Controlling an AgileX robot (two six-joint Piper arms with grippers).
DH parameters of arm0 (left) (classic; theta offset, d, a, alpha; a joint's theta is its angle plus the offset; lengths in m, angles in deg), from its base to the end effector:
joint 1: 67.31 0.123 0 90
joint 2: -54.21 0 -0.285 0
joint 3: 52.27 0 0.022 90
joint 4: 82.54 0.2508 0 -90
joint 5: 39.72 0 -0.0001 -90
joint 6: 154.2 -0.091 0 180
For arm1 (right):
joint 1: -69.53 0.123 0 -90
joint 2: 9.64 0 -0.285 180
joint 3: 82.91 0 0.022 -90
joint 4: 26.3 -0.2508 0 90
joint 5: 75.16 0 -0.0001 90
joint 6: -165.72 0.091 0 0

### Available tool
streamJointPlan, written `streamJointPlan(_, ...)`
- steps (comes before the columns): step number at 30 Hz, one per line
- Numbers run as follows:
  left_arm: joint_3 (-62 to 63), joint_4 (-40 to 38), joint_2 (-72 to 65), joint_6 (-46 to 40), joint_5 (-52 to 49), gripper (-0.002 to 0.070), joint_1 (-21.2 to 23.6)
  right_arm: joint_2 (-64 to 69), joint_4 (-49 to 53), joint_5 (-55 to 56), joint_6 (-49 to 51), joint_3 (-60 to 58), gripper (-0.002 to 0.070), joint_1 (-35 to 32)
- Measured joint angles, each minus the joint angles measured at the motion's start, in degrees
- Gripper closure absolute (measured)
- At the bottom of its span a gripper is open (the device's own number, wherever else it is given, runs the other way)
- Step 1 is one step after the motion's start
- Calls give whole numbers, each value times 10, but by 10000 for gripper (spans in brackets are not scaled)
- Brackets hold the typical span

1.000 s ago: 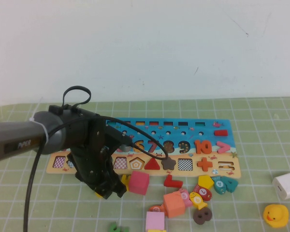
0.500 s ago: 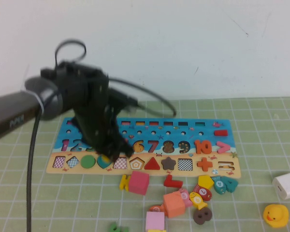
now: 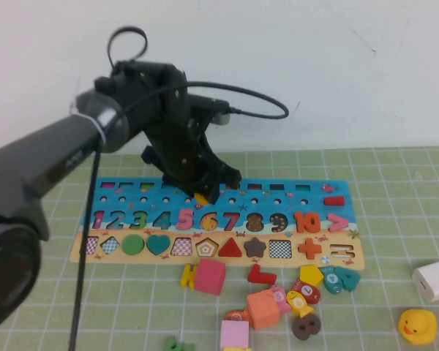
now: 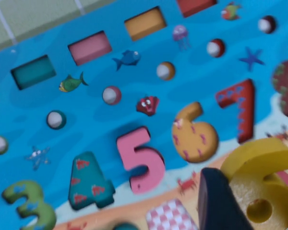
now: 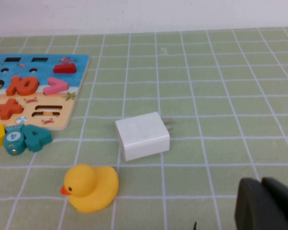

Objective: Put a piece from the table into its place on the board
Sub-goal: Place the "number 6" into the hole of the number 6

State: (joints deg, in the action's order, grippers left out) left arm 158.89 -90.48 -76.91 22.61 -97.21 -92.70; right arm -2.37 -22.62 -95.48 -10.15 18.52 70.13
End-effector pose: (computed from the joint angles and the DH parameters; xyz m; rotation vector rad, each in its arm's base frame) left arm 0.4229 -0.2125 0.2326 0.6141 2.6980 -0.2852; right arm 0.0532 -0.0015 0.1738 0.0168 1.8520 -0.0051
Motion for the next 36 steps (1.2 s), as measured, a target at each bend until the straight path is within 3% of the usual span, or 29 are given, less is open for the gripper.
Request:
streamJointPlan(18, 9, 11, -74, 15, 40, 418, -1, 0, 0, 0, 0, 0, 678, 0)
streamJointPlan(36, 9, 1, -87, -32, 49, 418, -1, 0, 0, 0, 0, 0, 678, 0)
